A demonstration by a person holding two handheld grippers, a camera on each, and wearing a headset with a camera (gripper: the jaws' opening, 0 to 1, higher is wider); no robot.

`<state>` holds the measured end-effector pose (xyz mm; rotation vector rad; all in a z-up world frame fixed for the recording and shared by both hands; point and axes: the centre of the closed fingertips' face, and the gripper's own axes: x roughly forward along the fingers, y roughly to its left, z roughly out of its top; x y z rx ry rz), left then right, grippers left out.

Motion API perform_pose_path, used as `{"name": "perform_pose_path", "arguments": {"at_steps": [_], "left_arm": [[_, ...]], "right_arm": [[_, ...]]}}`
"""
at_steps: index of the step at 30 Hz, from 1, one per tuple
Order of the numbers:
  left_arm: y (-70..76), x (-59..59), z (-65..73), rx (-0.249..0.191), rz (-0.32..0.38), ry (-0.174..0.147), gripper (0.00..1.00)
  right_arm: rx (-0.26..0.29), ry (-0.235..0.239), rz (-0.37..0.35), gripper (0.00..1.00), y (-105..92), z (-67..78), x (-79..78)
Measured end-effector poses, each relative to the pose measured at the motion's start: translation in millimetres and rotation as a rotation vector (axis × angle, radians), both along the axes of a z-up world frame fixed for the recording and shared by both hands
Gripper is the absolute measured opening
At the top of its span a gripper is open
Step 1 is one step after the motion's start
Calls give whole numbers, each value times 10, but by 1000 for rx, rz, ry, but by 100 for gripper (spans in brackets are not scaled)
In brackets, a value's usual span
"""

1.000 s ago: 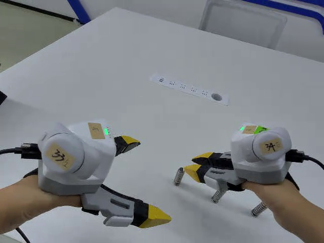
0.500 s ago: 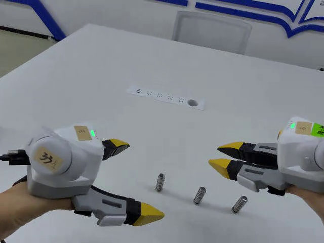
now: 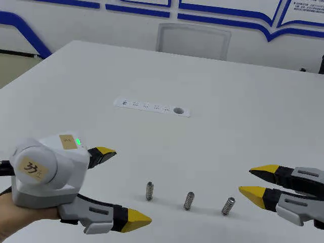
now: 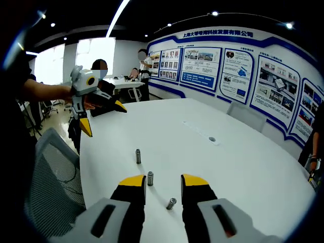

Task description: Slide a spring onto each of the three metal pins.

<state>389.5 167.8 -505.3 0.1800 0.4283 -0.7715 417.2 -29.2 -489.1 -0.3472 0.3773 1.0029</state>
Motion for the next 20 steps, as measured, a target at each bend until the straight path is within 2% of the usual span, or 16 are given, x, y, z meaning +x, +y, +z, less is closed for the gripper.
{"name": "perform_pose_path", "arguments": {"at_steps": [4, 7, 10, 13, 16, 20], "left_arm": [[16, 12, 154, -23, 5, -23, 92], [-8, -12, 206, -41, 4, -30, 92], [-35, -44, 197, -38, -1, -31, 93], [-35, -72, 155, -19, -5, -22, 94], [-38, -95, 141, -18, -9, -16, 94], [-26, -96, 140, -19, -6, -16, 94]], "right_arm": [[43, -3, -30, 31, -129, 90, -42], [70, 3, -52, 36, -214, 124, -61], [88, 2, -68, 42, -274, 144, -78], [119, 28, -69, 53, -283, 161, -118], [129, 27, -50, 64, -251, 184, -174], [140, 40, -26, 72, -200, 196, -216]]}}
